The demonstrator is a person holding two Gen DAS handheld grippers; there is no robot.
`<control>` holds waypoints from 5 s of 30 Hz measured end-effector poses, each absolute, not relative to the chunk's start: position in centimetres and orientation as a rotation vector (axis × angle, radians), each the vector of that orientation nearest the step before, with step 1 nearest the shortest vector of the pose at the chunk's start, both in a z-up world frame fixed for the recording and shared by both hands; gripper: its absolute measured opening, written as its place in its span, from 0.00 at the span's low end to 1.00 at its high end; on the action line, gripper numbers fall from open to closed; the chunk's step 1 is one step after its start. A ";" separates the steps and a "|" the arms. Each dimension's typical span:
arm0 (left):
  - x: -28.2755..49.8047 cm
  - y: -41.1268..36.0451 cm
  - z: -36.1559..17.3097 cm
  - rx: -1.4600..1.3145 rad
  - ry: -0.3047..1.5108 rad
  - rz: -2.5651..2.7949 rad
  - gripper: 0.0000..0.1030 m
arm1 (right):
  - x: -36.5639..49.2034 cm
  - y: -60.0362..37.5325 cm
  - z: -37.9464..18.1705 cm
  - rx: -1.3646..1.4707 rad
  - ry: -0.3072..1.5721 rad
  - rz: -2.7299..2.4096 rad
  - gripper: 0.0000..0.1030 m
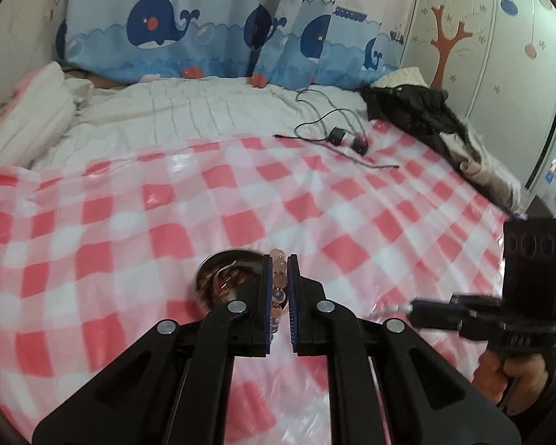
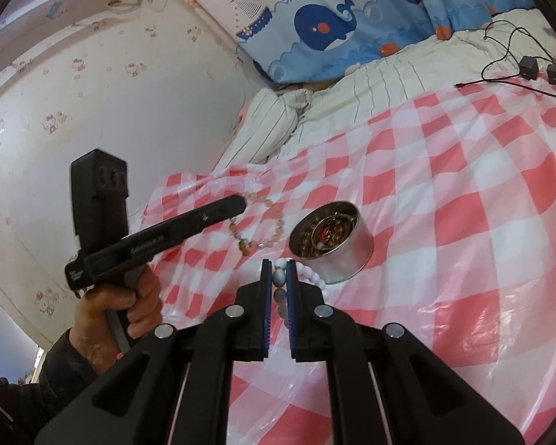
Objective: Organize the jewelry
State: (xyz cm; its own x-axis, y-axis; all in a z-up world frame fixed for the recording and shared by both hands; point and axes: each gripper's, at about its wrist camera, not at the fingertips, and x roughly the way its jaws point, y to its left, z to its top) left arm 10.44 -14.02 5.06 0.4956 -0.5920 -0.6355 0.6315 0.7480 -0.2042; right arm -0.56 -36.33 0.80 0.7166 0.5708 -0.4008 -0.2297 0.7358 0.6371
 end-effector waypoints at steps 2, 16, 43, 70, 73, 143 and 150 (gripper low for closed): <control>11.6 -14.6 4.2 0.050 0.768 -0.743 0.07 | -0.3 -36.4 0.9 0.590 0.627 0.471 0.08; 14.3 -8.4 0.0 0.034 0.848 -0.445 0.57 | 8.8 -33.9 2.6 0.654 0.603 0.595 0.08; -8.4 -6.7 -3.3 0.146 0.768 -0.199 0.93 | -12.0 -27.5 -4.8 0.142 0.845 -0.037 0.93; -9.9 -6.9 -6.6 0.102 0.770 -0.217 0.93 | -13.8 -26.1 -6.0 0.054 0.745 -0.104 0.93; -9.9 -6.8 -6.7 0.090 0.773 -0.221 0.93 | -13.8 -26.2 -6.0 0.057 0.743 -0.091 0.93; -9.7 -6.8 -7.0 0.090 0.775 -0.219 0.93 | -13.7 -26.2 -6.2 0.062 0.749 -0.091 0.93; -9.7 -6.8 -7.0 0.088 0.776 -0.219 0.93 | -13.7 -26.2 -6.2 0.062 0.749 -0.091 0.93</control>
State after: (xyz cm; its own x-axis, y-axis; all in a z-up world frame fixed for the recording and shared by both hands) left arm -9.72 -6.79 -6.96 0.6926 -0.1635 -0.7026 0.2281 0.9736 -0.0018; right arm -13.69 -26.22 -6.16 0.7285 -0.0602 -0.6823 0.1043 0.9943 0.0237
